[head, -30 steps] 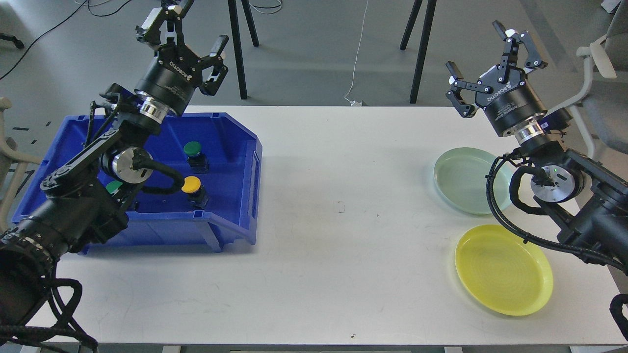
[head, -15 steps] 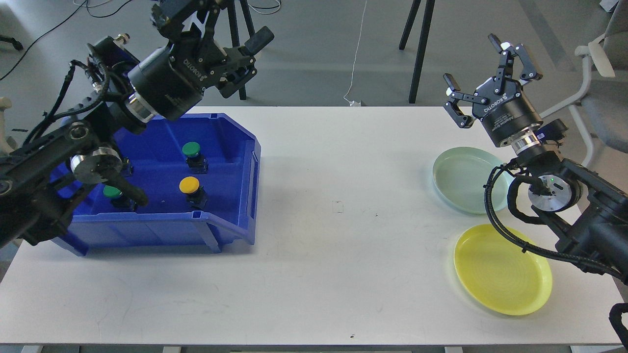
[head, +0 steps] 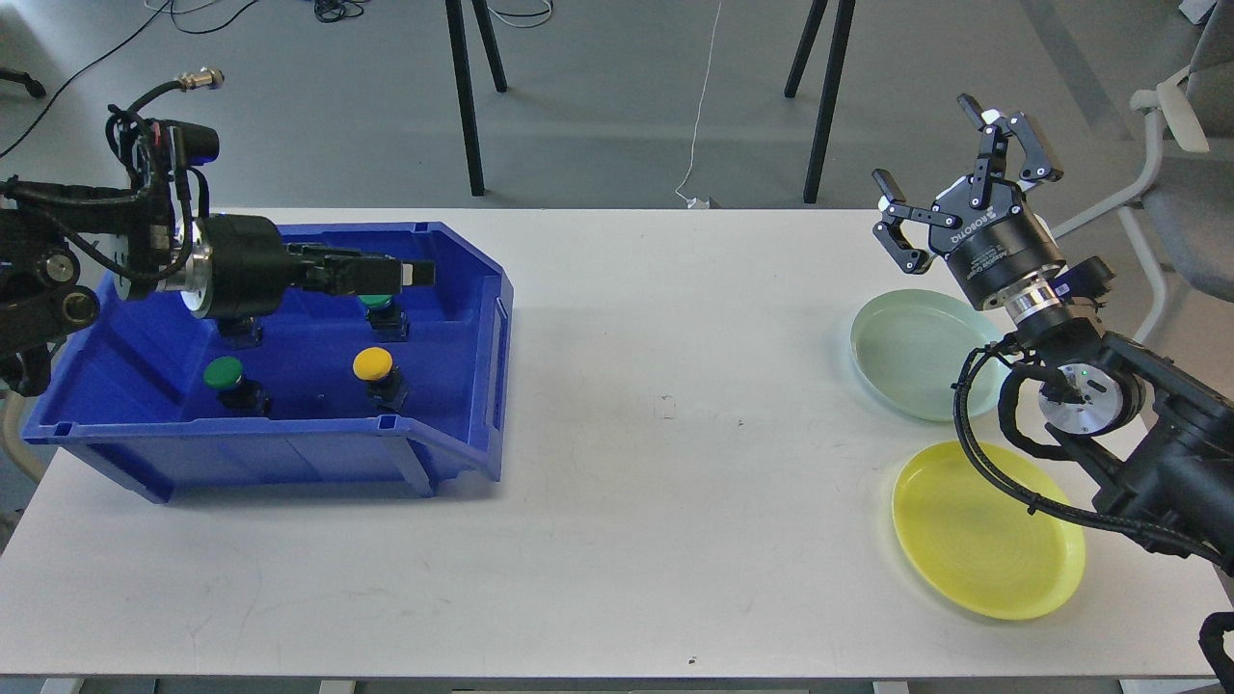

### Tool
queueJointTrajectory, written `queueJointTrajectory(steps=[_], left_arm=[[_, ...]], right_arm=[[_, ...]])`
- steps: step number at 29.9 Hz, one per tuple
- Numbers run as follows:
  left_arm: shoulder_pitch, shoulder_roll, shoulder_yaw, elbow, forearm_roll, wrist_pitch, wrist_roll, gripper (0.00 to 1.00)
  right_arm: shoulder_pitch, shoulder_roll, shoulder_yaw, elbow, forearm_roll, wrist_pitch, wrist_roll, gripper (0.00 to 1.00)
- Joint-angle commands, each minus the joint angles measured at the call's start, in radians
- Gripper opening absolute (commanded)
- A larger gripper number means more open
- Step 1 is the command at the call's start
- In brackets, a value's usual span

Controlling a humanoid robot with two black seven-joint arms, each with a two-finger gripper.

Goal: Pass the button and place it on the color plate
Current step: 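Grasp the yellow button in the bin with the left gripper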

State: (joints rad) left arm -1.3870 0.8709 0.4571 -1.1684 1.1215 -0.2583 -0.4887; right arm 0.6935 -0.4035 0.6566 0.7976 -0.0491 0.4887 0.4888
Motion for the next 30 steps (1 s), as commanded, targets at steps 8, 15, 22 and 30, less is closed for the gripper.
queueJointTrajectory(steps=[8,15,22,30], left_arm=[[0.006,-0.087,0.135,0.095,0.08,0.002,0.0,0.85],[0.014,-0.104,0.144,0.107,0.078,0.002,0.0,0.84],[0.034,-0.116,0.141,0.118,0.078,0.014,0.0,0.84],[0.063,-0.119,0.14,0.125,0.078,0.027,0.0,0.84]], right_arm=[[-0.014,0.0,0.002,0.002,0.0,0.0,0.0,0.99],[-0.015,-0.001,0.001,0.002,0.0,0.0,0.0,0.99],[-0.023,0.0,0.003,0.002,0.0,0.0,0.0,0.99],[-0.025,-0.001,0.003,0.002,0.0,0.0,0.0,0.99]])
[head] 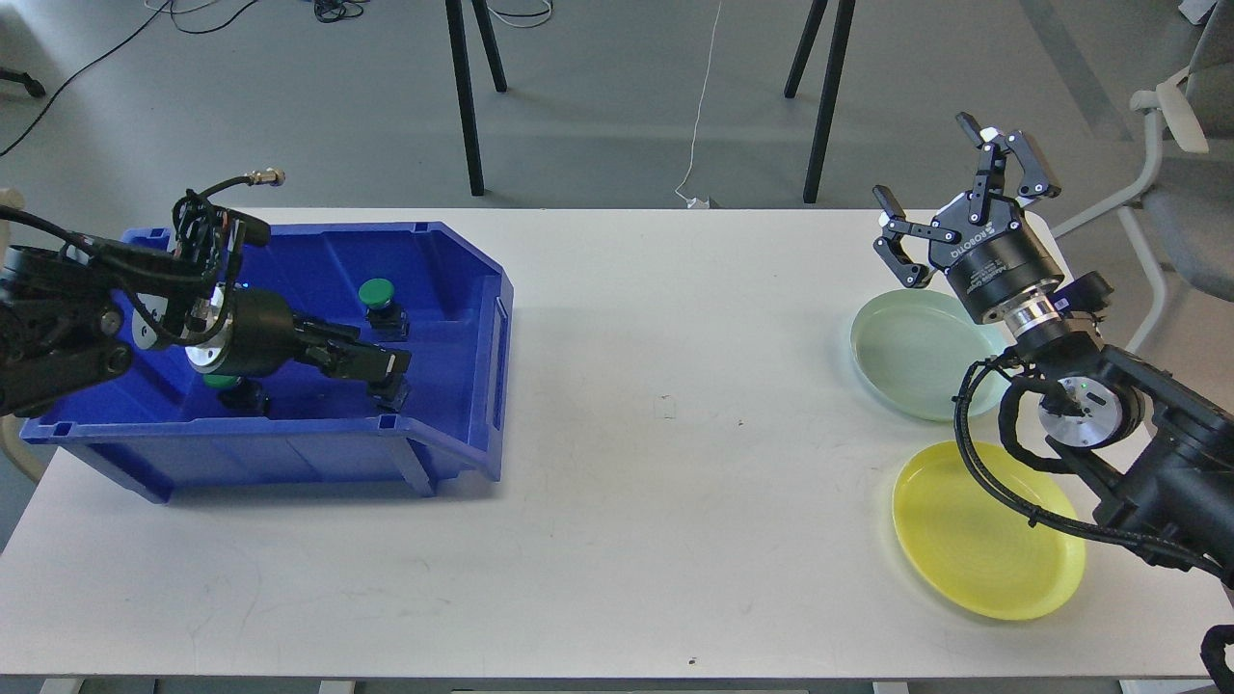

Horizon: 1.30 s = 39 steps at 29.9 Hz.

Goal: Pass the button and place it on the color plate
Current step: 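Grasp the yellow button in the bin with the left gripper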

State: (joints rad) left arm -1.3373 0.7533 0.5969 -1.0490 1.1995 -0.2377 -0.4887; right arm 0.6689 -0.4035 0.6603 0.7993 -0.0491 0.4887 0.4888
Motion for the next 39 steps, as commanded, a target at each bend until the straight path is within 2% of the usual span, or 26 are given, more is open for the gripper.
queueJointTrajectory(steps=[1,10,22,30,39], left_arm=[[0.02,-0.005,0.0,0.009,0.0,0.008,0.0,0.85],[0.026,-0.02,-0.002,0.023,-0.001,0.018,0.0,0.85],[0.081,-0.063,-0.003,0.113,-0.001,0.02,0.0,0.84],[0.081,-0.066,-0.011,0.115,-0.001,0.018,0.0,0.84],[0.079,-0.089,-0.011,0.116,-0.001,0.017,0.0,0.78]], right_arm=[[0.0,0.0,0.001,0.0,0.0,0.0,0.0,0.99],[-0.005,-0.001,0.001,0.0,0.0,0.0,0.0,0.99],[-0.009,-0.001,0.001,0.0,0.0,0.0,0.0,0.99],[-0.011,-0.003,0.001,0.0,0.0,0.0,0.0,0.99],[-0.018,-0.004,0.002,0.001,0.0,0.0,0.0,0.99]])
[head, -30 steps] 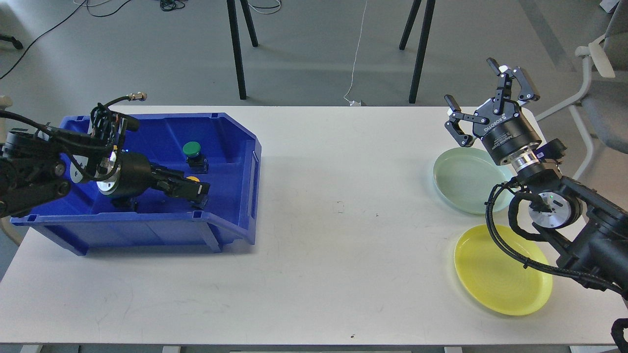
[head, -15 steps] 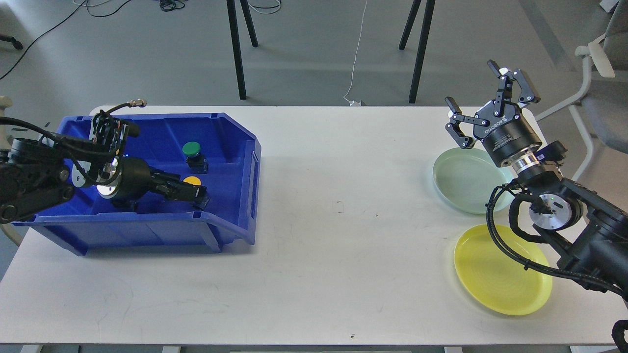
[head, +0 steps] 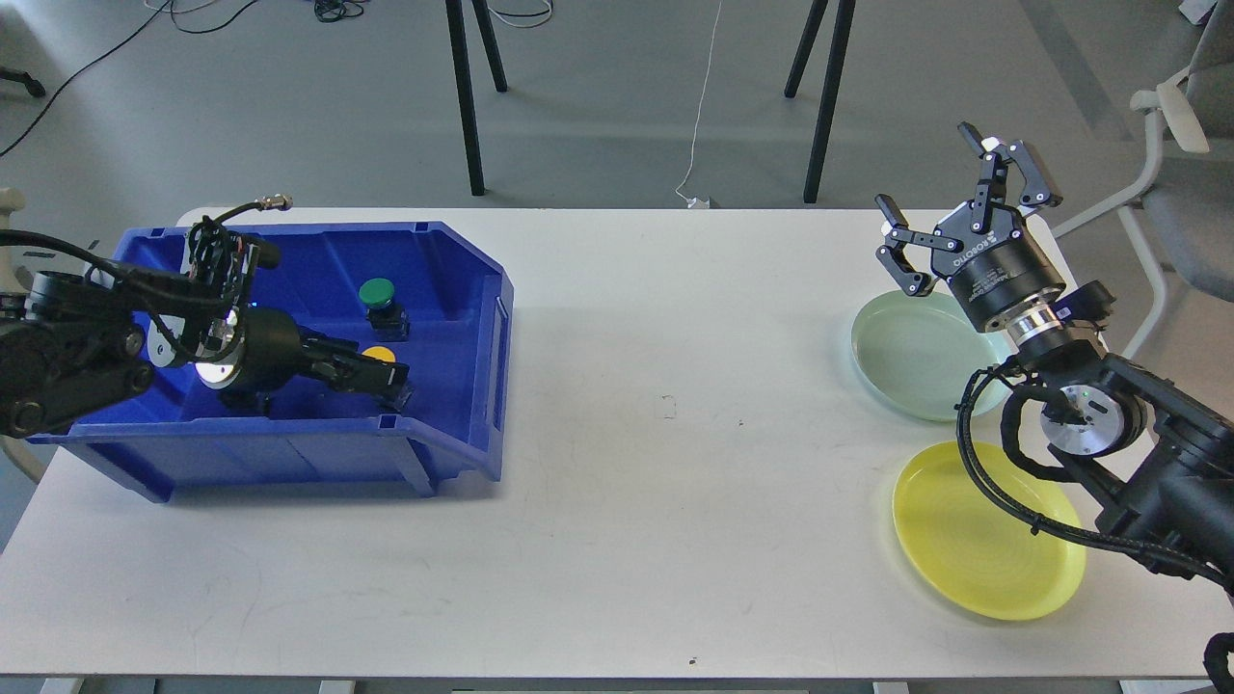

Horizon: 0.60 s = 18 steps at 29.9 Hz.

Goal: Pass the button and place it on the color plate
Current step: 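Grasp the yellow button in the bin with the left gripper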

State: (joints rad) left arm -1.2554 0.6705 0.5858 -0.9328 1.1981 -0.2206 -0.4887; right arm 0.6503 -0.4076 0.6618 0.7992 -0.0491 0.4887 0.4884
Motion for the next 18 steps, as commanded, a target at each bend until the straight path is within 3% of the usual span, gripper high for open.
queueJointTrajectory(steps=[1,4,7,13,14,18], left_arm=[[-0.002,-0.006,0.0,0.0,-0.002,0.0,0.0,0.78],[-0.002,-0.008,0.0,0.0,-0.002,0.0,0.0,0.75],[-0.001,-0.008,0.0,-0.001,-0.002,0.0,0.0,0.66],[-0.002,-0.006,0.0,-0.001,-0.008,0.0,0.0,0.64],[-0.004,-0.006,0.0,-0.001,-0.009,0.0,0.0,0.6],[-0.004,-0.006,0.0,-0.001,-0.006,0.001,0.0,0.18]], right_arm=[[0.0,0.0,-0.001,0.002,0.0,0.0,0.0,0.99],[0.0,0.0,0.001,0.002,0.0,0.0,0.0,0.99],[-0.001,0.0,0.001,0.002,0.0,0.0,0.0,0.99],[-0.005,-0.002,0.001,0.003,0.0,0.0,0.0,0.99],[-0.006,0.0,0.001,0.003,0.0,0.0,0.0,0.99],[-0.006,-0.002,0.001,0.003,0.0,0.0,0.0,0.99]])
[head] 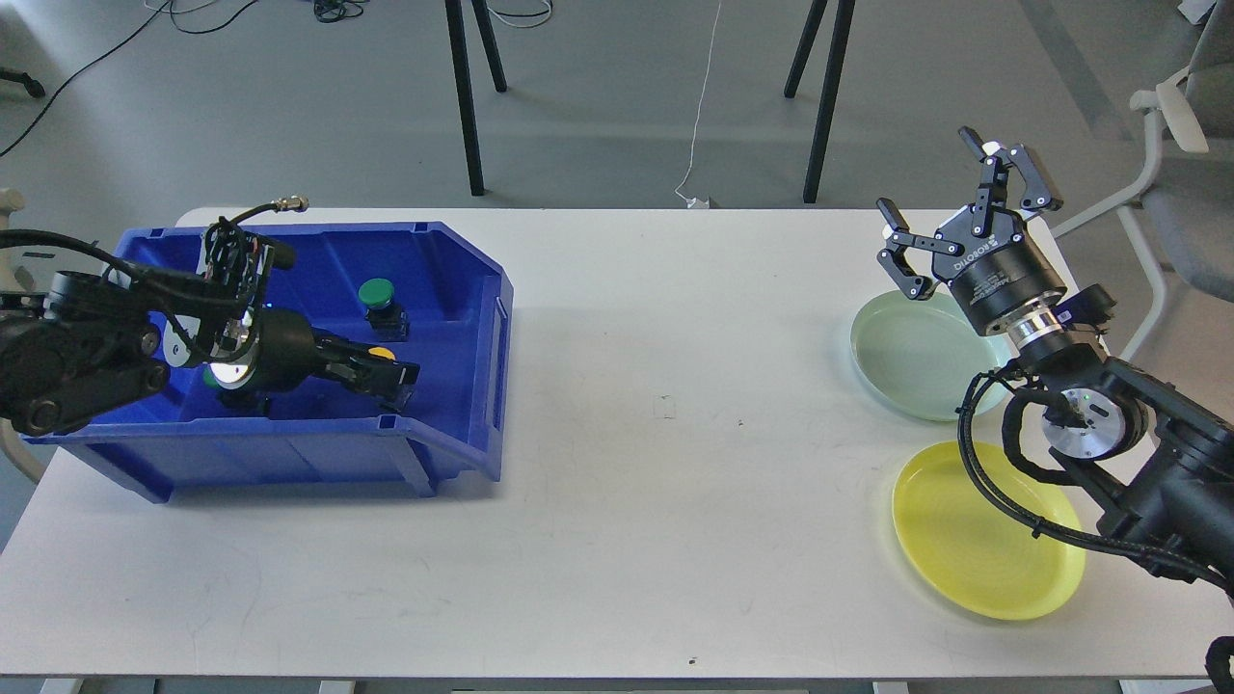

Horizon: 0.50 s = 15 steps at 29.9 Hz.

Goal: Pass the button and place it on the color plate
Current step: 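Grasp the yellow button in the bin with the left gripper, then lift the yellow button out of the bin with the left gripper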

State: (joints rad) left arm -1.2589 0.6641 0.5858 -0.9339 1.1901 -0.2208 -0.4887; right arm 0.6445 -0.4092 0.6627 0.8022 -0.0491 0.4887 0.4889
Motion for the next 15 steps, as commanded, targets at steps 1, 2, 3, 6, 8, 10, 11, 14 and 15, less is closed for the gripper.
queueJointTrajectory(steps=[1,2,3,6,8,10,11,14,15], left_arm=[[0.001,0.0,0.0,0.0,0.002,0.003,0.0,0.11],[0.001,0.0,0.0,0.0,0.002,0.003,0.0,0.09],[0.001,0.0,-0.001,0.0,0.0,0.003,0.0,0.08],[0.0,0.006,-0.003,-0.002,0.0,0.003,0.0,0.08],[-0.005,0.015,-0.004,-0.011,-0.004,0.001,0.0,0.07],[-0.01,0.029,-0.007,-0.013,-0.006,-0.002,0.0,0.06],[-0.013,0.044,-0.014,-0.014,-0.006,-0.006,0.0,0.06],[-0.031,0.109,-0.062,-0.055,-0.003,-0.025,0.0,0.06],[-0.043,0.135,-0.086,-0.087,-0.003,-0.04,0.0,0.06]], right_arm=[[-0.002,0.0,0.0,0.0,0.0,0.0,0.0,0.99],[-0.002,0.0,0.0,0.0,0.0,0.0,0.0,0.99],[-0.002,0.0,0.0,-0.001,0.0,0.0,0.0,0.99],[-0.002,0.0,0.0,-0.001,0.0,0.0,0.0,0.99],[-0.002,0.001,0.002,-0.001,0.0,0.0,0.0,0.99],[-0.002,0.001,0.002,-0.001,0.0,0.0,0.0,0.99],[-0.002,0.001,0.002,-0.001,0.0,0.0,0.0,0.99],[-0.002,0.003,0.009,-0.005,0.0,0.0,0.0,0.99],[-0.002,0.004,0.011,-0.005,0.0,0.0,0.0,0.99]])
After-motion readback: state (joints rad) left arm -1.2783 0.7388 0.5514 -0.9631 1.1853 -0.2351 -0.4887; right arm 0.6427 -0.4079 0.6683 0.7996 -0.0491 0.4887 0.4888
